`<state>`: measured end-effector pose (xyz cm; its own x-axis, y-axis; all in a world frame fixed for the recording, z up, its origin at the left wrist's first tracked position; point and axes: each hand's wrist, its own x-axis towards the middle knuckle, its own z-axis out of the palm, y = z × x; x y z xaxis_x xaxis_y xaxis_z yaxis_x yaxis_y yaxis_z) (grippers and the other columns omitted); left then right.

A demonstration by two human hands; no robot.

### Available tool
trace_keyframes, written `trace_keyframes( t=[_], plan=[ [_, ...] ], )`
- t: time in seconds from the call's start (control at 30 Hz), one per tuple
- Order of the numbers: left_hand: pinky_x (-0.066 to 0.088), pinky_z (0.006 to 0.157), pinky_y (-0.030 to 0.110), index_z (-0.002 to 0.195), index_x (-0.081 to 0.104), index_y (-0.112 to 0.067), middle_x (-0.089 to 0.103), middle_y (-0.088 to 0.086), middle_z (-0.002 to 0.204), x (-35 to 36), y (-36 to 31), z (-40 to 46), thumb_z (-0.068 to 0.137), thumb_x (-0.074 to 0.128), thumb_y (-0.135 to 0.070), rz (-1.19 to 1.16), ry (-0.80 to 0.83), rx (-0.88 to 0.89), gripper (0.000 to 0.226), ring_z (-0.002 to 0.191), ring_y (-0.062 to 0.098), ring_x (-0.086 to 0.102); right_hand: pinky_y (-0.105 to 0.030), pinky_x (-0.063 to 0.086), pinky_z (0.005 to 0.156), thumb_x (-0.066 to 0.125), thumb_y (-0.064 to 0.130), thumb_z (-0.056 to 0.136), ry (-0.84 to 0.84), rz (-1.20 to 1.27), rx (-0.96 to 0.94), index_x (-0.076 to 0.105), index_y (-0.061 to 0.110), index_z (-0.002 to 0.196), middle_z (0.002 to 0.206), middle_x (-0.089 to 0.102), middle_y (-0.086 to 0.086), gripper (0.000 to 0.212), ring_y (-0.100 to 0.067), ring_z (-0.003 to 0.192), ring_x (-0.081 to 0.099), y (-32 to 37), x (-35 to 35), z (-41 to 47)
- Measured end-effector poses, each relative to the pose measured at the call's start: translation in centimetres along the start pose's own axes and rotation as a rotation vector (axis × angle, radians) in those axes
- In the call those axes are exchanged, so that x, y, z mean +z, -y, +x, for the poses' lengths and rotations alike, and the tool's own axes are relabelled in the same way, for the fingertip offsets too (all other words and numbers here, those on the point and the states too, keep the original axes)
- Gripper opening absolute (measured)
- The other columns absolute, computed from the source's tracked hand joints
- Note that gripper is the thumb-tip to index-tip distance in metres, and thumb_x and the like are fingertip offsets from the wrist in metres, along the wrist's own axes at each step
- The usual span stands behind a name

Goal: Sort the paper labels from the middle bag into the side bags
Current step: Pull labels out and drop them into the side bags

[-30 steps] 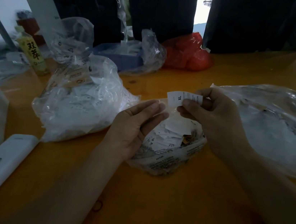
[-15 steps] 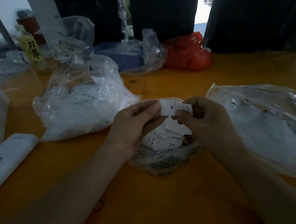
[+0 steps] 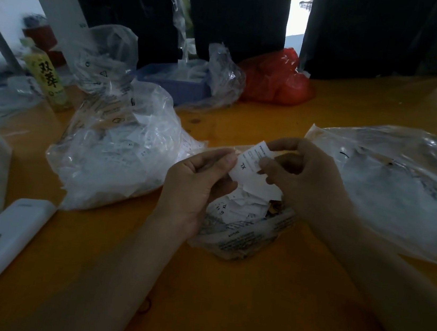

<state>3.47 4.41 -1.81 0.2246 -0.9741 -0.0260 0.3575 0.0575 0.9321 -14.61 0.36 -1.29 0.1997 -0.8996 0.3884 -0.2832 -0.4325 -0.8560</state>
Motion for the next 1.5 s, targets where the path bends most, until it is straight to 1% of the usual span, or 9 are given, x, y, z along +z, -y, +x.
trace_keyframes(
  t=[0.2, 0.47, 0.57, 0.77, 0.87, 1.0, 1.27, 1.4, 1.5],
  plan=[
    [0.060, 0.062, 0.020, 0.086, 0.085, -0.018, 0.082, 0.005, 0.098, 0.2, 0.0, -0.1, 0.070, 0.085, -0.022, -0.043, 0.003, -0.041, 0.017, 0.087, 0.013, 0.079, -0.023, 0.056, 0.068, 0.071, 0.034, 0.092, -0.043, -0.042, -0.058, 0.062, 0.038, 0.095, 0.081, 0.073, 0.022, 0.010, 0.002, 0.073, 0.070, 0.1, 0.6, -0.5],
    [0.060, 0.065, 0.021, 0.097, 0.083, -0.012, 0.081, 0.009, 0.105, 0.2, -0.1, -0.1, 0.071, 0.085, -0.022, -0.072, -0.012, -0.062, 0.028, 0.091, 0.016, 0.079, -0.008, 0.051, 0.065, 0.070, 0.051, 0.086, 0.050, -0.017, -0.090, 0.064, 0.044, 0.101, 0.088, 0.072, 0.024, 0.018, 0.005, 0.078, 0.069, 0.4, 0.9, -0.8],
    [0.060, 0.063, 0.021, 0.097, 0.083, -0.013, 0.081, 0.007, 0.102, 0.3, -0.1, -0.2, 0.071, 0.085, -0.023, -0.055, -0.008, -0.057, 0.028, 0.090, 0.015, 0.079, -0.009, 0.050, 0.062, 0.074, 0.046, 0.086, 0.026, -0.025, -0.112, 0.063, 0.042, 0.099, 0.087, 0.071, 0.022, 0.017, 0.003, 0.076, 0.068, 0.3, 1.0, -0.8],
    [0.058, 0.064, 0.026, 0.100, 0.084, -0.025, 0.081, 0.008, 0.102, 0.3, 0.0, -0.3, 0.090, 0.079, -0.021, 0.126, 0.056, 0.033, 0.012, 0.085, 0.017, 0.074, -0.017, 0.056, 0.068, 0.072, 0.030, 0.092, -0.105, -0.007, -0.135, 0.063, 0.040, 0.094, 0.085, 0.072, 0.020, 0.014, 0.001, 0.078, 0.069, 0.3, 0.7, -0.6],
    [0.057, 0.070, 0.026, 0.106, 0.083, -0.030, 0.079, 0.008, 0.100, 0.1, 0.1, -0.3, 0.093, 0.077, -0.017, 0.283, 0.061, 0.150, 0.019, 0.081, 0.016, 0.070, -0.016, 0.056, 0.067, 0.071, 0.029, 0.093, -0.110, 0.025, -0.117, 0.064, 0.040, 0.094, 0.088, 0.071, 0.024, 0.013, 0.001, 0.078, 0.070, 0.3, 0.5, -0.5],
    [0.059, 0.072, 0.018, 0.112, 0.079, -0.027, 0.082, -0.001, 0.102, 0.0, 0.0, -0.4, 0.092, 0.078, -0.013, 0.322, 0.081, 0.259, 0.025, 0.092, 0.011, 0.078, -0.012, 0.053, 0.063, 0.070, 0.026, 0.094, -0.082, 0.088, -0.102, 0.066, 0.036, 0.094, 0.085, 0.073, 0.021, 0.011, 0.000, 0.076, 0.070, 0.3, 0.4, -0.5],
    [0.062, 0.077, 0.024, 0.108, 0.080, -0.038, 0.082, -0.003, 0.099, -0.3, 0.1, -0.4, 0.091, 0.080, -0.017, 0.383, 0.072, 0.293, 0.027, 0.093, 0.015, 0.079, -0.016, 0.055, 0.068, 0.074, 0.037, 0.088, -0.043, 0.011, -0.092, 0.068, 0.034, 0.099, 0.083, 0.073, 0.015, 0.013, 0.000, 0.078, 0.069, 0.1, 0.6, -0.6],
    [0.059, 0.063, 0.017, 0.114, 0.075, -0.040, 0.078, -0.010, 0.099, -0.4, -1.0, -0.6, 0.093, 0.078, -0.019, 0.669, -0.066, 0.526, 0.031, 0.080, 0.002, 0.074, -0.025, 0.060, 0.062, 0.070, 0.041, 0.091, -0.053, 0.063, -0.048, 0.065, 0.033, 0.101, 0.085, 0.074, 0.017, 0.014, -0.004, 0.076, 0.070, 0.1, 0.3, -0.5],
    [0.054, 0.068, 0.006, 0.123, 0.069, -0.030, 0.071, -0.005, 0.120, -2.8, -4.1, 0.2, 0.097, 0.073, -0.016, 0.888, -0.360, 0.858, 0.030, 0.089, -0.008, 0.069, -0.026, 0.059, 0.063, 0.065, 0.044, 0.093, -0.064, 0.054, -0.039, 0.065, 0.031, 0.102, 0.087, 0.074, 0.019, 0.016, -0.003, 0.079, 0.069, 0.0, 0.0, -0.4]
  ],
)
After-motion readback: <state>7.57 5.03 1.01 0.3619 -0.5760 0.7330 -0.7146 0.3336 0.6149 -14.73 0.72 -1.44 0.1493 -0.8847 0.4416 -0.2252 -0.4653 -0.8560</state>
